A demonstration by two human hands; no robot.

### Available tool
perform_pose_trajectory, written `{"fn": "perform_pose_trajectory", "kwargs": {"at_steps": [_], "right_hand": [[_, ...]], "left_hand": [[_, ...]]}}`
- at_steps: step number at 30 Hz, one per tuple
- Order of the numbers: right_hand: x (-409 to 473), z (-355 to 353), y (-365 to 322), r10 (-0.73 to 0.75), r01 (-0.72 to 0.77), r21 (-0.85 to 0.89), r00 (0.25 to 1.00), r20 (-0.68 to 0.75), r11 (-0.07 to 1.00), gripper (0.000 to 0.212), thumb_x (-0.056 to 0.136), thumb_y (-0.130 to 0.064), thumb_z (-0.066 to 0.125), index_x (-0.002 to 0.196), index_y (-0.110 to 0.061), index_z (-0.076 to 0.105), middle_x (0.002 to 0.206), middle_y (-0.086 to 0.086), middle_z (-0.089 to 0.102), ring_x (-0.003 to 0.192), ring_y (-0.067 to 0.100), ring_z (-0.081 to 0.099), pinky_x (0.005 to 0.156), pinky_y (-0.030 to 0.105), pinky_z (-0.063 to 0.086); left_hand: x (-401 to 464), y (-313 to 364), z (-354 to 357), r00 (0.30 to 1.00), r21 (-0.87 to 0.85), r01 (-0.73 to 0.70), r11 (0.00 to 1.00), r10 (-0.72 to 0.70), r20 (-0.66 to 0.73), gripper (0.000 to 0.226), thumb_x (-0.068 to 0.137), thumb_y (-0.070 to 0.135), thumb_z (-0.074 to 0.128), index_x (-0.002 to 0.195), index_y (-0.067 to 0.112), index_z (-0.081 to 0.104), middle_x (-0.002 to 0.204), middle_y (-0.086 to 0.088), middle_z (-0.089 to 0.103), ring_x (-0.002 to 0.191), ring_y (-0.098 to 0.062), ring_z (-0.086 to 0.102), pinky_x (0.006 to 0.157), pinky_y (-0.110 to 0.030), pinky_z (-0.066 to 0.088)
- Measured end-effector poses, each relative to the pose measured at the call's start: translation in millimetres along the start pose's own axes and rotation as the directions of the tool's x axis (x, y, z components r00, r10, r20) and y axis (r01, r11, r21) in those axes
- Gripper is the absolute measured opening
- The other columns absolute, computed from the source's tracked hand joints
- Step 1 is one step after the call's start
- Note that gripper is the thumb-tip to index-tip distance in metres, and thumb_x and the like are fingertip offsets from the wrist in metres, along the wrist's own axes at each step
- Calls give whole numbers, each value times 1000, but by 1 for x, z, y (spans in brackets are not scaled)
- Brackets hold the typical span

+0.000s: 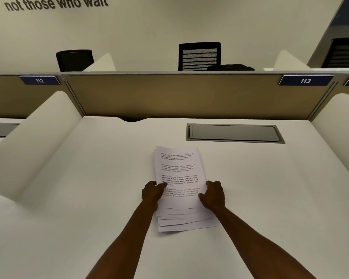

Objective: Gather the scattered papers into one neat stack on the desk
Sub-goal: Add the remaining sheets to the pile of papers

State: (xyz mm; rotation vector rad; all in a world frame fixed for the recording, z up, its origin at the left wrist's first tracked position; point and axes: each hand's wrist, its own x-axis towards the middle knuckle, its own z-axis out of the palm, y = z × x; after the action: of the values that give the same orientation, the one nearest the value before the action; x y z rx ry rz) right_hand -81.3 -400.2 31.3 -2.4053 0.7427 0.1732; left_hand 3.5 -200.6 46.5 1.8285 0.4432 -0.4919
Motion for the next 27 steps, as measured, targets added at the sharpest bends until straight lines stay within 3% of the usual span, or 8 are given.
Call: {"fn": "perform_pose_trajectory", "kwargs": {"at_steps": [3,6,10,14,19,21,24,27], "right_hand": [[0,0,-2,-21,21,-12,1000,5,1000,62,85,-31,69,136,-4,46,134,18,44,122,32,50,102,34,42],[-1,0,-1,-22,22,-2,999,24,1000,65,85,-31,69,139,-6,43,135,17,44,123,31,49,103,33,41],[-6,5,5,-24,23,5,999,38,1000,70,86,-32,68,145,-9,38,137,16,43,125,30,48,105,33,41],[-6,2,10,-70,70,10,997,44,998,71,86,-33,68,146,-10,39,137,14,44,125,27,49,105,32,41],[-6,-5,13,-108,107,22,990,87,994,65,84,-37,71,139,-12,47,128,12,51,116,25,53,97,29,42],[-4,-9,14,-96,90,83,993,69,992,59,83,-39,72,132,-12,54,120,11,58,111,25,57,93,28,43],[-2,-20,19,9,-19,298,999,32,954,63,82,-46,72,135,-16,54,118,9,63,110,22,60,98,32,46],[2,-29,24,95,-112,499,994,60,859,73,81,-53,71,140,-17,48,118,8,63,110,25,62,101,40,49]], "left_hand": [[-1,3,2,1000,-104,7,995,-7,-2,60,83,22,78,134,8,49,132,-18,60,108,-28,59,94,-36,50],[-2,2,1,999,-196,23,980,-28,-22,67,81,16,79,137,17,41,128,-19,59,98,-26,56,82,-36,48],[2,-3,-2,996,-284,79,956,-90,-25,83,80,8,79,148,14,31,135,-22,52,115,-37,57,100,-50,51],[0,0,-1,986,-270,100,958,-58,159,51,87,5,72,135,-2,55,132,-26,62,115,-43,63,96,-52,53],[-6,-5,2,984,-189,-43,981,74,162,44,97,1,56,141,4,51,135,-21,60,121,-39,59,106,-55,47],[-7,-4,2,980,-200,-63,978,99,173,42,98,2,54,140,5,52,133,-21,62,117,-37,62,103,-52,50],[-11,2,1,956,-237,-95,967,155,249,38,98,5,56,136,7,54,129,-19,65,105,-32,67,91,-46,56],[-15,11,-5,926,-293,-42,955,147,348,37,97,8,59,134,9,56,127,-20,67,106,-36,69,91,-52,57]]}}
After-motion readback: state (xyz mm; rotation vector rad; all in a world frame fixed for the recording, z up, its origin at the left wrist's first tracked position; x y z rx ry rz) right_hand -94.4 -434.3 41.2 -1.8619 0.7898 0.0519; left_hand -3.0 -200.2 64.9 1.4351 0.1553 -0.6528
